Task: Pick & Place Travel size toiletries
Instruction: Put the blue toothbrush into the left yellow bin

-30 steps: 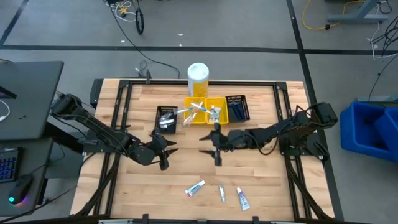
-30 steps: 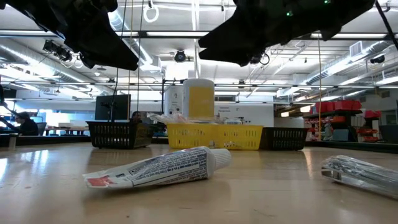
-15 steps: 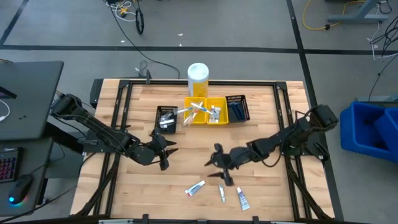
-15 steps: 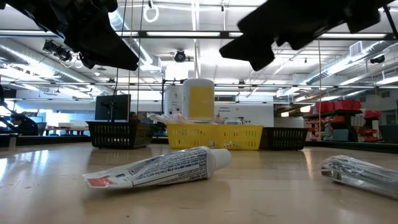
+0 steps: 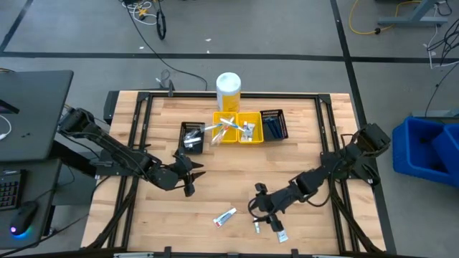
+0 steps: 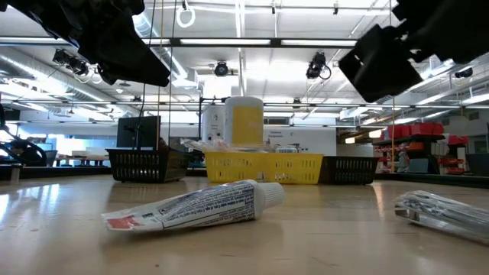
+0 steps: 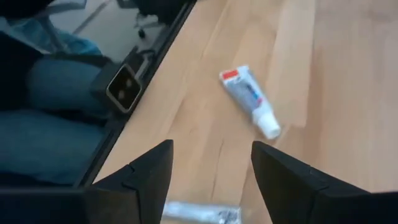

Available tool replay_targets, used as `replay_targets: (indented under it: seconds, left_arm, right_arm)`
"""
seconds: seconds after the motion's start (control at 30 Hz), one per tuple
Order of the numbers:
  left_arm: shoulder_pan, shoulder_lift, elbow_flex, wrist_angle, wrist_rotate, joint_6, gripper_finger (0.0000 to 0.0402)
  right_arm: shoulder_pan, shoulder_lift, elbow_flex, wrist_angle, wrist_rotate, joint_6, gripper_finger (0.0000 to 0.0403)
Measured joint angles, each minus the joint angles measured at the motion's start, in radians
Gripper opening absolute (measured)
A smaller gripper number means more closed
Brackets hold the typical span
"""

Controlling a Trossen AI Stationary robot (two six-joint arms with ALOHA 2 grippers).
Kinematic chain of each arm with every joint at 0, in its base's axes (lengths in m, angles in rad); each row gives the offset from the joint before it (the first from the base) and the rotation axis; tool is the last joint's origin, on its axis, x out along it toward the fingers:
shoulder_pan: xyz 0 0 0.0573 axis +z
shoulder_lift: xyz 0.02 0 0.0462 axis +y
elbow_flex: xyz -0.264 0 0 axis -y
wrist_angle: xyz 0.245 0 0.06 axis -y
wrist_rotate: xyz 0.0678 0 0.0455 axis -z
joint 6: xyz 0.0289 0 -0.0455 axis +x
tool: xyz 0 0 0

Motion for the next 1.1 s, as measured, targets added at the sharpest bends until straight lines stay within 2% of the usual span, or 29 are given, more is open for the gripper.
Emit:
replay_targets:
  seconds: [0.03, 0.1, 0.27, 0.4, 0.47, 0.53, 0.63, 0.7, 0.83, 0.93, 1.1]
  left_arm:
    - [0.0, 0.0, 0.0, 0.0, 0.0, 0.0, 0.0134]
    - [0.0, 0.0, 0.0, 0.0, 0.0, 0.001, 0.0134]
    - [0.0, 0.0, 0.0, 0.0, 0.0, 0.002, 0.0134]
    - [0.0, 0.0, 0.0, 0.0, 0.0, 0.003, 0.0134]
    - [0.0, 0.0, 0.0, 0.0, 0.0, 0.003, 0.0134]
    - [0.0, 0.0, 0.0, 0.0, 0.0, 0.001, 0.0134]
    - [0.0, 0.0, 0.0, 0.0, 0.0, 0.0, 0.0134]
    - [0.0, 0.0, 0.0, 0.0, 0.0, 0.0, 0.0134]
    - [0.0, 0.0, 0.0, -0.001, 0.0, 0.002, 0.0134]
    - [0.0, 0.0, 0.0, -0.002, 0.0, 0.017, 0.0134]
    - [0.0, 0.0, 0.0, -0.002, 0.0, 0.029, 0.0134]
  right_arm:
    - [0.002, 0.0, 0.0, -0.016, 0.013, -0.001, 0.0232]
    - [0.002, 0.0, 0.0, -0.047, 0.114, -0.016, 0.0238]
    - [-0.046, -0.02, 0.0, -0.072, 0.545, -0.071, 0.0245]
    - [-0.138, -0.095, 0.0, -0.116, 0.812, -0.192, 0.024]
    - [-0.221, -0.124, 0.0, -0.127, 0.886, -0.188, 0.0234]
    - [-0.324, -0.142, 0.0, -0.137, 0.815, -0.135, 0.0228]
    - [-0.482, -0.132, 0.0, -0.15, 0.559, -0.073, 0.0221]
    - [-0.566, -0.119, 0.0, -0.153, 0.464, -0.073, 0.0218]
    - [-0.68, -0.114, 0.0, -0.153, 0.341, -0.076, 0.0219]
    - [-0.726, -0.114, 0.0, -0.183, 0.237, -0.085, 0.0223]
    - [-0.748, -0.103, 0.0, -0.23, 0.233, -0.13, 0.0227]
